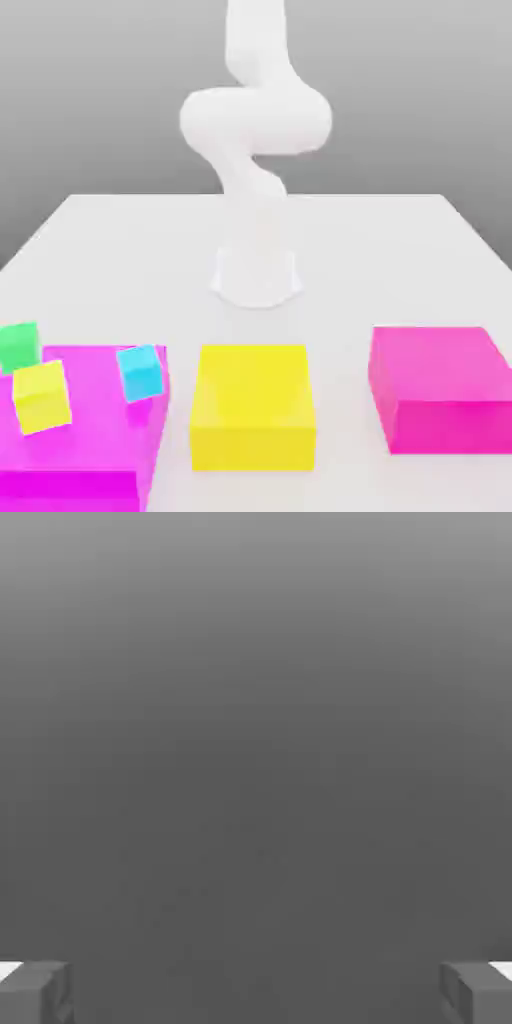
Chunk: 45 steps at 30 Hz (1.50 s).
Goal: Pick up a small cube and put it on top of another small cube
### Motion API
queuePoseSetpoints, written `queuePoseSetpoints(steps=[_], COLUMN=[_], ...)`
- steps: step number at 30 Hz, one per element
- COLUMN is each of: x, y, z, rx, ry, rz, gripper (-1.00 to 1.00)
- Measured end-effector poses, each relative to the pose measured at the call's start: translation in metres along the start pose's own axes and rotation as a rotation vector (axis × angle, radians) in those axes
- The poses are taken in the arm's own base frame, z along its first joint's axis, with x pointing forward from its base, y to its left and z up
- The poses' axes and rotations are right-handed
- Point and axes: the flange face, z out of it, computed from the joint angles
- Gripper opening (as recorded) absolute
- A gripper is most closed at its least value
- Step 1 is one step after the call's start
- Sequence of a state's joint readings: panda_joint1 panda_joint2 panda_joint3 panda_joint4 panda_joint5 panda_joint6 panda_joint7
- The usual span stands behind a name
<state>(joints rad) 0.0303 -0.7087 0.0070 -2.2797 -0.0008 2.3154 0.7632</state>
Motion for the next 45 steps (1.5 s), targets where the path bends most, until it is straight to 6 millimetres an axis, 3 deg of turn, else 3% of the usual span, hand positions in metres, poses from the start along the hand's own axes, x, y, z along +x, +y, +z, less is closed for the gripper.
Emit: queuePoseSetpoints(steps=[5, 10, 15, 20, 29, 33, 36, 37, 43, 45], x=[-0.017, -0.049, -0.096, -0.163, -0.291, -0.356, -0.386, -0.393, -0.397, -0.389], y=[-0.033, -0.060, -0.080, -0.096, -0.083, -0.064, -0.043, -0.037, -0.033, -0.041], z=[0.078, 0.155, 0.230, 0.300, 0.415, 0.458, 0.494, 0.503, 0.508, 0.497], rx=[-0.045, -0.082, -0.114, -0.134, -0.177, -0.189, -0.191, -0.191, -0.191, -0.191], ry=[-0.113, -0.223, -0.334, -0.450, -0.650, -0.736, -0.750, -0.751, -0.753, -0.753], rz=[-0.141, -0.282, -0.426, -0.584, -0.836, -0.944, -0.961, -0.963, -0.963, -0.963], gripper=[0.00, 0.00, 0.00, 0.00, 0.00, 0.00, 0.00, -1.00, -1.00, -1.00])
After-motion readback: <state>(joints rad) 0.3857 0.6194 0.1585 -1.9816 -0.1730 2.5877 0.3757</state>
